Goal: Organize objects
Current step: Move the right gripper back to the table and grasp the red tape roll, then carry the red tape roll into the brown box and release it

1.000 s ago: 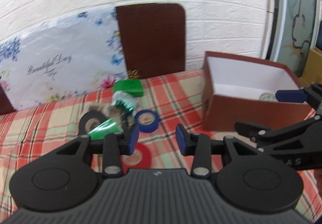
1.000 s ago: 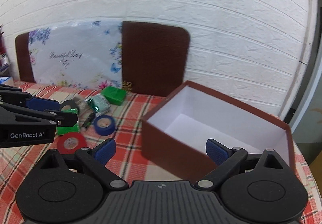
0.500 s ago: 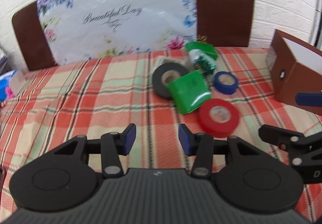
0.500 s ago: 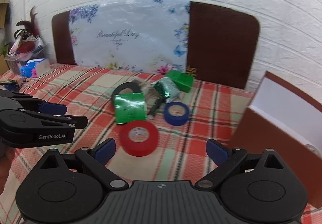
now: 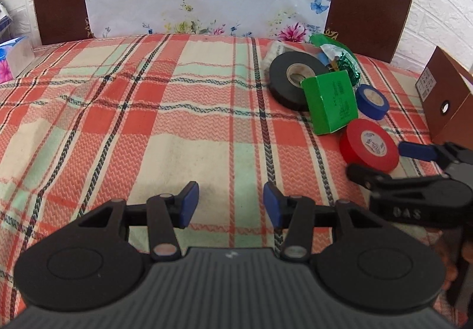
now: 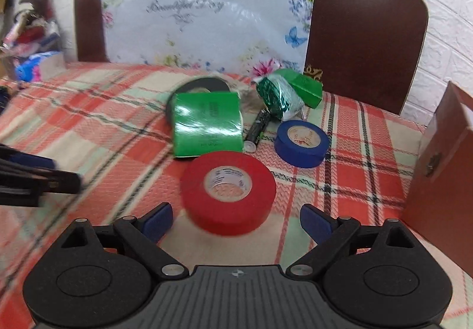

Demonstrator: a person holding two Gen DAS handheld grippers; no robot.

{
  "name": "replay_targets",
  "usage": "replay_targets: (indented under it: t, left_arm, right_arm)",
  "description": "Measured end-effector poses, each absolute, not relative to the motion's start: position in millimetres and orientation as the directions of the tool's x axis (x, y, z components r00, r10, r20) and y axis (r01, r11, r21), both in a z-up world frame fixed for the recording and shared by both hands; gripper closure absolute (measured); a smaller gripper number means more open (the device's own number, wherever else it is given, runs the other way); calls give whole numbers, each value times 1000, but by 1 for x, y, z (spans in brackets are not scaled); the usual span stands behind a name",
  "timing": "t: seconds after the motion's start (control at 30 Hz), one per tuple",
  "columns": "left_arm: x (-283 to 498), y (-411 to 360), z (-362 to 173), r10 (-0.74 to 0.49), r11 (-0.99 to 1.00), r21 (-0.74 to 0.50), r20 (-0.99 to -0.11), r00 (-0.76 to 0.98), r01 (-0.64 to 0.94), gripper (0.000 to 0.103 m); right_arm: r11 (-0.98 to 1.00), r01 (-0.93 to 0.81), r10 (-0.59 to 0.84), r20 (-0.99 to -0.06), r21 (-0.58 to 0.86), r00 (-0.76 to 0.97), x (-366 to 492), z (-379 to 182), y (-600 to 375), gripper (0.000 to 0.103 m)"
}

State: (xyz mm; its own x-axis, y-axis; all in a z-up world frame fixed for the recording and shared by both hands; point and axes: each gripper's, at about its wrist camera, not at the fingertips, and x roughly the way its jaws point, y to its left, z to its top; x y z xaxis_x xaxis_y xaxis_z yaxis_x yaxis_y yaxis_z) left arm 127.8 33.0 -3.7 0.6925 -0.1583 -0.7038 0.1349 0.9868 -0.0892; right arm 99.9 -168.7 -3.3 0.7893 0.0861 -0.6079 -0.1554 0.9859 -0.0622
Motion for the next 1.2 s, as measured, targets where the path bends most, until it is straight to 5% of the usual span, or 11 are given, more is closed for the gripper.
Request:
replay_targets:
  t: [0.07,0.13,0.37,0.57,0.9,1.03,1.2]
  left_arm:
    - [127,34,-1,-181,983,-112,-701,689,144,53]
    - [128,33,1,-207,978,-139,-704,679,154,53]
    - [118,4,9,-376,926,-279,-709,596,252,53]
    - [94,-45,12,-454,878,-267,-729,512,398,54]
    - [82,-74,-3,-387,898,-190,-772,505,398,53]
    - [78,-84,-8,-392,893,-177,-757,523,413,73]
    - [76,-97,17,-394,891,-171,-752,528,421,76]
  right_arm:
    - [989,-144,106,-601,-16,792,108,-5,-172,14]
    - [985,-169,151,-605,26,782,112,-3,-175,31]
    - [970,-244,193,-619,2,762,72,-1,-170,31]
    - [958,-285,227,-621,6,750,13,-3,-181,31]
    - [964,-267,224,-605,19,764,-14,-7,-194,27]
    - [961,-277,227,-591,6,774,-16,-9,-192,32]
    - [962,-274,227,-553,-3,802,-23,-6,-195,32]
